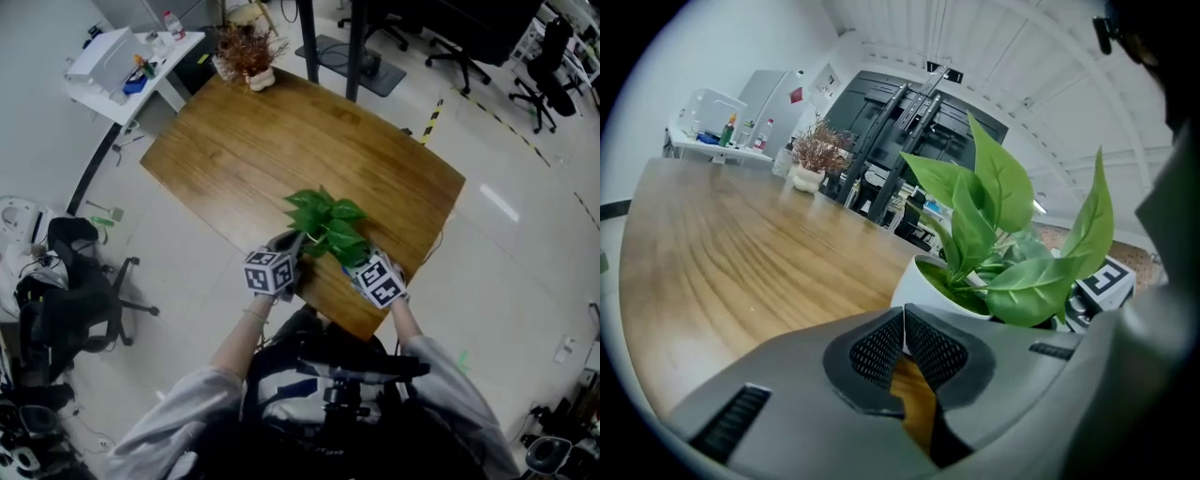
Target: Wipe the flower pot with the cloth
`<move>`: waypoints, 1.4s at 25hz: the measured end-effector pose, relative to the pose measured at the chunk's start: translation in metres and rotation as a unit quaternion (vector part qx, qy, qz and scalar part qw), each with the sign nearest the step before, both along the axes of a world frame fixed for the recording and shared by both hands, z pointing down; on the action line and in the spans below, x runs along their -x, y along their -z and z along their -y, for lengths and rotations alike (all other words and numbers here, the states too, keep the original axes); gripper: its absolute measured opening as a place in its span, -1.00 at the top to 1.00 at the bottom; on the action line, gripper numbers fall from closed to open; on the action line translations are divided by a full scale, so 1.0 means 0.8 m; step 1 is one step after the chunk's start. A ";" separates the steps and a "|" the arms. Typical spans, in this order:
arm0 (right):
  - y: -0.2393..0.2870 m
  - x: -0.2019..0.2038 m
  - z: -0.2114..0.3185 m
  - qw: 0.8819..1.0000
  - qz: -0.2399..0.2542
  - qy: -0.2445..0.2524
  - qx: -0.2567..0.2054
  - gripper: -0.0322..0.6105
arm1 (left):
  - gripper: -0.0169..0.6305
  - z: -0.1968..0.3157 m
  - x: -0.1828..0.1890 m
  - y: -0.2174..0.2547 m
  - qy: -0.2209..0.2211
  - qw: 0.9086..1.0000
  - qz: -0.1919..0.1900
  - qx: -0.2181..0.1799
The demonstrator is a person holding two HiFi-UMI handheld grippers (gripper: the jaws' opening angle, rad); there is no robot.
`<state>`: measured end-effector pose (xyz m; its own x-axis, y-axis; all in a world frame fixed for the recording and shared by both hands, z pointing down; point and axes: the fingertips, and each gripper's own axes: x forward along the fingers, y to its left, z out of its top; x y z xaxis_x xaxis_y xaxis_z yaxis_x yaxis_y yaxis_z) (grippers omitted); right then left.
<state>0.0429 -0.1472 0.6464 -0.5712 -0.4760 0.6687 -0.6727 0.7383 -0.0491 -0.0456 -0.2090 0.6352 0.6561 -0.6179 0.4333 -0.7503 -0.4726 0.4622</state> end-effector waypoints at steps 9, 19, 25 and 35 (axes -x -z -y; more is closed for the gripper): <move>-0.020 0.022 -0.012 1.000 -0.005 -0.010 0.025 0.67 | 0.91 0.014 0.005 -0.001 0.022 1.000 -0.005 0.004; -0.009 -0.061 -0.004 0.998 -0.027 -0.052 0.002 0.67 | 0.91 -0.003 0.018 0.006 0.046 0.998 -0.031 0.004; 0.019 -0.073 0.052 0.999 -0.030 -0.017 -0.042 0.67 | 0.91 -0.016 0.003 0.009 0.042 0.998 -0.045 0.009; 0.014 -0.021 0.065 0.997 -0.026 0.065 -0.030 0.67 | 0.91 -0.002 0.002 0.004 0.022 0.999 -0.041 0.013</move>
<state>0.0594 -0.1989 0.6356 -0.5967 -0.4407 0.6707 -0.5714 0.8201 0.0304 -0.0474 -0.2071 0.6321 0.6622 -0.6364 0.3955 -0.7295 -0.4271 0.5343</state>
